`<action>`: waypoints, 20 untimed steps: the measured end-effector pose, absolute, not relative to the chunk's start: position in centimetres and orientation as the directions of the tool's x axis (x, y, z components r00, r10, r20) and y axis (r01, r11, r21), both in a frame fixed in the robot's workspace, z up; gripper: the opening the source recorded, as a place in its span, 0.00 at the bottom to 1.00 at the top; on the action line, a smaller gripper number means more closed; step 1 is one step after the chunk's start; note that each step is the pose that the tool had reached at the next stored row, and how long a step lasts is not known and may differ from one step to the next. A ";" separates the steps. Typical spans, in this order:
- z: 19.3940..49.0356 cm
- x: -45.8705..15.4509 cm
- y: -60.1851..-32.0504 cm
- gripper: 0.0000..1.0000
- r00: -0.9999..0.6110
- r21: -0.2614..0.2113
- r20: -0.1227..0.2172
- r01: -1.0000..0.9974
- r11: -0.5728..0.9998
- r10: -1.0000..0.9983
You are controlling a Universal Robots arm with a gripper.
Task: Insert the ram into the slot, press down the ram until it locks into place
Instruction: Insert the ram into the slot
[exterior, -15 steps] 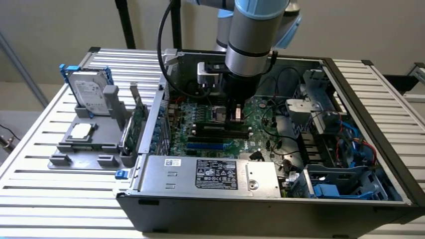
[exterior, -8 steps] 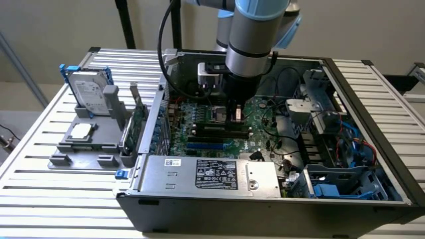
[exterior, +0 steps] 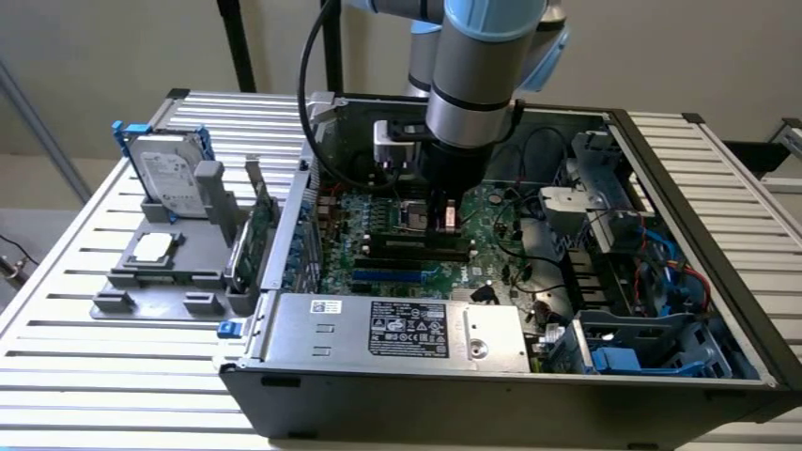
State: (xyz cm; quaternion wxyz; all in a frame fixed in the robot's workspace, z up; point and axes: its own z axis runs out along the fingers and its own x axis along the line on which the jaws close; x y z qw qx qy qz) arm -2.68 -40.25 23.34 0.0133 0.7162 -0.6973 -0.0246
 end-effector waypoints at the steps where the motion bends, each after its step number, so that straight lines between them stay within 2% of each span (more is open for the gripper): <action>1: 23.3 -2.7 -40.3 0.13 0.026 0.053 -0.017 -0.998 -0.027 -1.000; 20: 23.0 -2.6 -40.2 0.13 0.015 0.049 -0.016 -0.999 -0.016 -1.000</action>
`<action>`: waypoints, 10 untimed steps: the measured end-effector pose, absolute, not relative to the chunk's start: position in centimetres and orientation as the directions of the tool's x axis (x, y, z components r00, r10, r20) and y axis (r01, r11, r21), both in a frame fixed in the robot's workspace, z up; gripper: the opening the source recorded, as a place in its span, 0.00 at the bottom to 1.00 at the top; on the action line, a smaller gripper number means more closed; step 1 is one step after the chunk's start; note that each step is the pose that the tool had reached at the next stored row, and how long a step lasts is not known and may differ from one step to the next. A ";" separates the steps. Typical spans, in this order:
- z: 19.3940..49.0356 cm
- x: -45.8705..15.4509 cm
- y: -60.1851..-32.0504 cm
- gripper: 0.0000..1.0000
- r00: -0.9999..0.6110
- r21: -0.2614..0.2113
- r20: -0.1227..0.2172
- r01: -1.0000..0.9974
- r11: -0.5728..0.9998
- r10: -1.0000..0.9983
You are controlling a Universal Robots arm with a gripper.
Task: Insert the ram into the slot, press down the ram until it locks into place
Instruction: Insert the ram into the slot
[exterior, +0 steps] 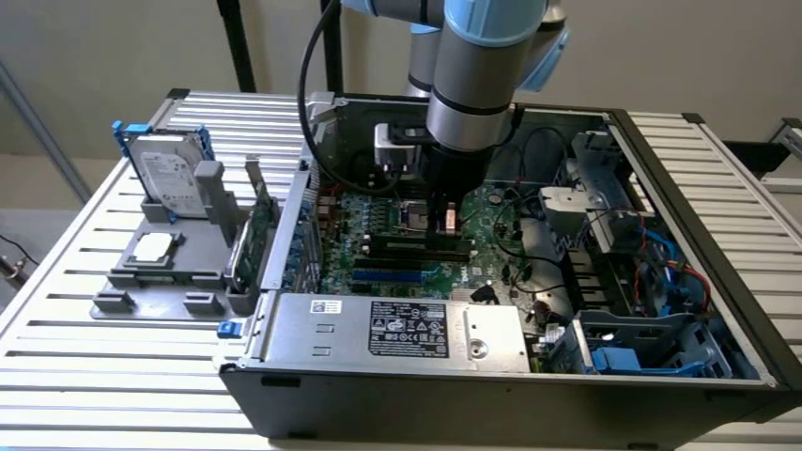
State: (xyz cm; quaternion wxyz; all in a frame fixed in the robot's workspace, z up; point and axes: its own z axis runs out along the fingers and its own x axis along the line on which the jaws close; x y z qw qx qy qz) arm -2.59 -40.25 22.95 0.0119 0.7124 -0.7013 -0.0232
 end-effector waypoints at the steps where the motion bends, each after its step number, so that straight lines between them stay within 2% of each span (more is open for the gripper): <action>1: 23.0 -2.6 -40.2 0.13 0.014 0.049 -0.016 -0.999 -0.015 -1.000; 10: 22.9 -2.6 -40.2 0.13 0.011 0.049 -0.016 -0.999 -0.012 -1.000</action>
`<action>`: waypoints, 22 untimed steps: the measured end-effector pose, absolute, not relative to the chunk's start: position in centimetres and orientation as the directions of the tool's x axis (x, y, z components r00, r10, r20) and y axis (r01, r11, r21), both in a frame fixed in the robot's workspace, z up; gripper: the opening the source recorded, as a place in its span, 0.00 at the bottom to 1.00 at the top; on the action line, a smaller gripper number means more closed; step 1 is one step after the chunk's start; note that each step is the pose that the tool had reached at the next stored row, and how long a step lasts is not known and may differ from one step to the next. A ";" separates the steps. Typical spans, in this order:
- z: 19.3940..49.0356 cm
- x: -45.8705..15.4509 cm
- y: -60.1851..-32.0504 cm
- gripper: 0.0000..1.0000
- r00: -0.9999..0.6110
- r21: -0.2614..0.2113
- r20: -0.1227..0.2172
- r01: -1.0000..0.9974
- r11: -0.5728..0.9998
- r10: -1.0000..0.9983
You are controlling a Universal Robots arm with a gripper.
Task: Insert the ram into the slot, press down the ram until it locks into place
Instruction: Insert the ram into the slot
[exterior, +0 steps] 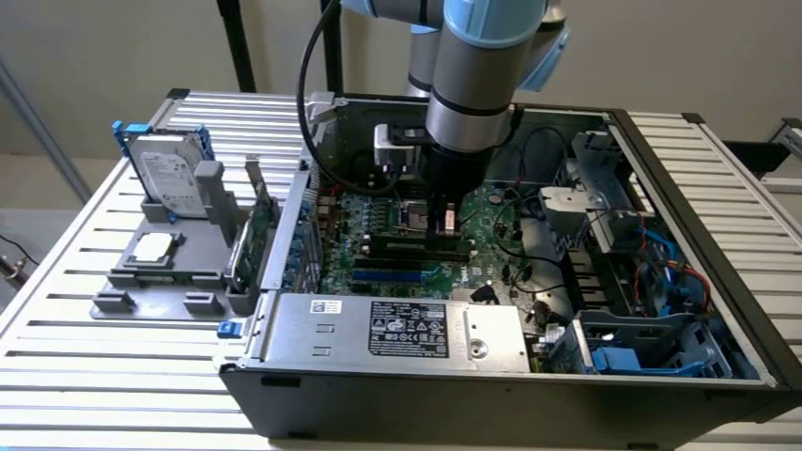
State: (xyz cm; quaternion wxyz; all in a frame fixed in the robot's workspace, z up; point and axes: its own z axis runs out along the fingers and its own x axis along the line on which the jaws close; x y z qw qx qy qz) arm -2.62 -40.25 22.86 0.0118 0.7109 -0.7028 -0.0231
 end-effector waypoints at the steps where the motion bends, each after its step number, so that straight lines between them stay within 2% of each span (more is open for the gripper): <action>1: 22.8 -2.6 -40.2 0.13 0.011 0.049 -0.016 -0.999 -0.012 -1.000; 22: 22.4 -2.7 -40.0 0.13 0.009 0.046 -0.016 -0.999 -0.010 -1.000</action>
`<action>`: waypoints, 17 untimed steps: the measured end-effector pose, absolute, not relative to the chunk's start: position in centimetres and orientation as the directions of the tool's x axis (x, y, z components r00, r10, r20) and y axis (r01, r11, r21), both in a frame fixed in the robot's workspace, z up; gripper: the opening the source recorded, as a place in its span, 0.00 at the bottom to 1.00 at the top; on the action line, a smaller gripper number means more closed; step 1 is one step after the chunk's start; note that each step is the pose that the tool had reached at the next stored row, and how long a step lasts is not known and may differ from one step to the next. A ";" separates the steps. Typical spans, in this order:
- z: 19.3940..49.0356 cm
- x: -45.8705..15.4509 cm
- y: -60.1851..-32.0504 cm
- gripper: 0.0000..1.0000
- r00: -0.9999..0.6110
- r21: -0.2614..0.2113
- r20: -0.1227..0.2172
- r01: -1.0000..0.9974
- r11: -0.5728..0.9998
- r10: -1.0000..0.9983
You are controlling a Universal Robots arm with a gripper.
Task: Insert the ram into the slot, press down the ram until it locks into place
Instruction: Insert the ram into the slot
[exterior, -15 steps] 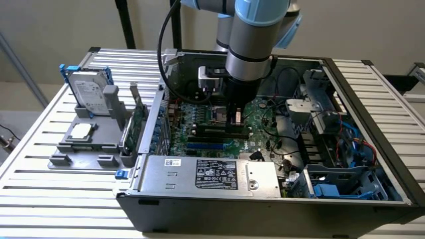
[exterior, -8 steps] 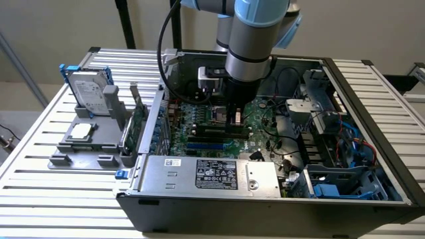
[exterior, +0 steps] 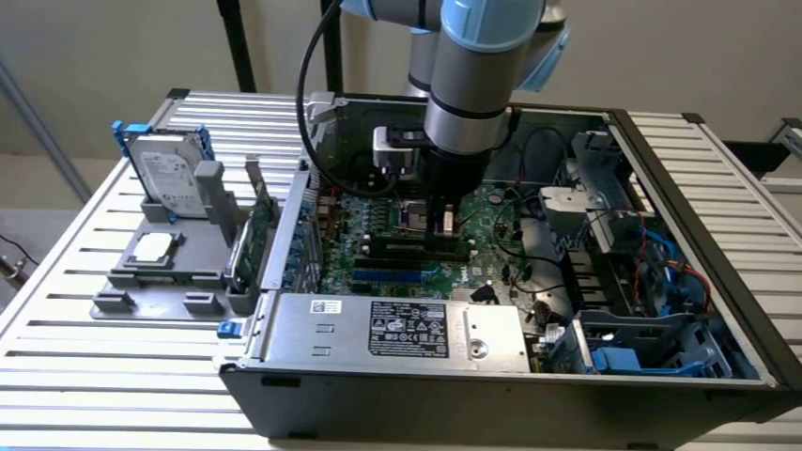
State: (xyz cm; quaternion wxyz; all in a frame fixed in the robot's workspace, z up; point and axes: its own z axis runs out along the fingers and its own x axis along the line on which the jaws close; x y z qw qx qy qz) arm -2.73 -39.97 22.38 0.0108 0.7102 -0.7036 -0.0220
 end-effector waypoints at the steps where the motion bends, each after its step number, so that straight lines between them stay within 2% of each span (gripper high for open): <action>1: 22.4 -2.7 -39.9 0.13 0.009 0.046 -0.016 -0.999 -0.010 -1.000; 13: 22.2 -2.8 -39.8 0.13 0.009 0.045 -0.016 -0.999 -0.010 -1.000; 14: 22.2 -2.8 -39.8 0.15 0.009 0.045 -0.016 -0.999 -0.010 -1.000; 15: 22.2 -2.8 -39.8 0.21 0.009 0.045 -0.016 -0.999 -0.010 -1.000; 17: 22.8 -2.8 -39.8 0.21 0.009 0.045 -0.016 -0.999 -0.010 -1.000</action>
